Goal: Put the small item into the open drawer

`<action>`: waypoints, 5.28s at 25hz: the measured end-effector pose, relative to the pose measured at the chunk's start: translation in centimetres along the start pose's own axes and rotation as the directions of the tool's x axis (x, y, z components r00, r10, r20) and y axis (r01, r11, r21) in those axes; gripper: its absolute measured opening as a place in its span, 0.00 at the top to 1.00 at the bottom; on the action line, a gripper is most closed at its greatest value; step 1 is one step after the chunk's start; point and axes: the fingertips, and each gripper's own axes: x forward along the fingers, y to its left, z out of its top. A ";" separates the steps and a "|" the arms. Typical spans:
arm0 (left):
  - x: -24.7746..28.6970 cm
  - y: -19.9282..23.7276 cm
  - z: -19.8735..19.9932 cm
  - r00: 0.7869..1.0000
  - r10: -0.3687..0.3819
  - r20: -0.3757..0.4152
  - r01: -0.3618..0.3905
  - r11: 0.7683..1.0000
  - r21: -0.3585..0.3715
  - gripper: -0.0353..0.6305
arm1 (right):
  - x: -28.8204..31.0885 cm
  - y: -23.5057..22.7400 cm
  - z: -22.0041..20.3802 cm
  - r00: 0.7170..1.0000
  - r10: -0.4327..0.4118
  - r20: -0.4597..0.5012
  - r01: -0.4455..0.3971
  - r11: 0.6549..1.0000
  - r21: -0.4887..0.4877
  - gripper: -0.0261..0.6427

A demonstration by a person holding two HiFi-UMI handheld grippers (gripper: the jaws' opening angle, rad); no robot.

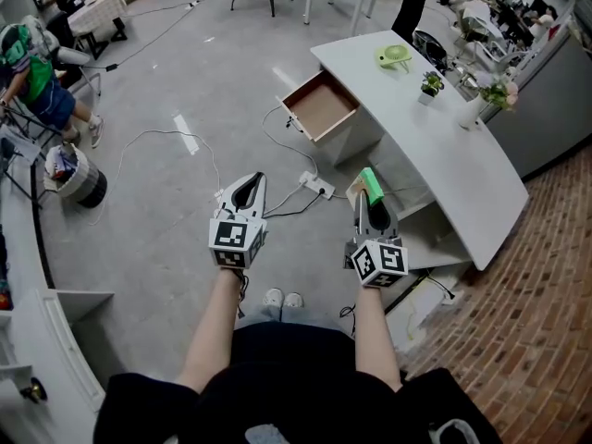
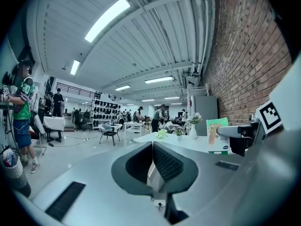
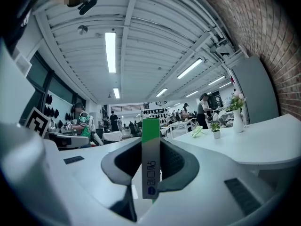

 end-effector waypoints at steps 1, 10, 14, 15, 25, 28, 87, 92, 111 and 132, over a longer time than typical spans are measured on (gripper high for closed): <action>0.0 0.0 -0.2 1.000 0.002 -0.006 -0.002 1.000 -0.001 0.91 | 0.0 0.0 0.0 1.000 -0.004 -0.009 0.004 1.000 0.007 0.83; 0.9 -0.7 -0.6 0.999 0.036 -0.008 -0.036 0.999 0.000 0.91 | 0.7 -2.3 -0.4 1.000 0.030 0.008 -0.030 0.999 0.028 0.83; 1.5 -0.5 -0.3 0.999 0.052 0.001 -0.052 0.999 0.014 0.91 | 1.1 -3.7 -0.5 0.998 0.044 0.046 -0.046 0.998 0.033 0.83; 1.6 -0.4 -0.2 0.998 0.057 0.001 -0.057 0.998 0.012 0.91 | 1.2 -4.0 -0.4 0.998 0.040 0.046 -0.042 0.998 0.036 0.83; 3.7 -1.2 1.9 0.999 0.047 0.028 -0.048 0.999 0.021 0.91 | 2.6 -5.1 1.9 0.996 0.038 0.077 -0.038 0.999 0.008 0.83; 4.6 -0.9 2.0 0.999 0.038 0.024 -0.039 0.999 0.029 0.91 | 3.6 -5.5 1.7 0.992 0.059 0.108 -0.059 0.998 0.000 0.83; 58.7 21.8 -2.4 0.940 -0.293 -0.176 0.294 0.956 -0.019 0.91 | 55.6 -13.8 -4.8 0.977 -0.158 -0.146 0.162 0.987 0.015 0.84; 62.0 21.2 -7.5 0.923 -0.315 -0.222 0.319 0.948 -0.021 0.91 | 58.7 -13.5 -10.0 0.976 -0.123 -0.180 0.136 0.989 0.060 0.84; 69.8 19.9 -26.9 0.876 -0.325 -0.357 0.309 0.945 -0.103 0.91 | 66.5 -19.9 -35.7 0.878 -0.156 -0.452 0.261 0.949 0.179 0.84; 69.3 19.1 -28.9 0.853 -0.352 -0.385 0.321 0.936 -0.144 0.91 | 66.4 -23.4 -44.2 0.678 -0.183 -0.712 0.387 0.912 0.135 0.83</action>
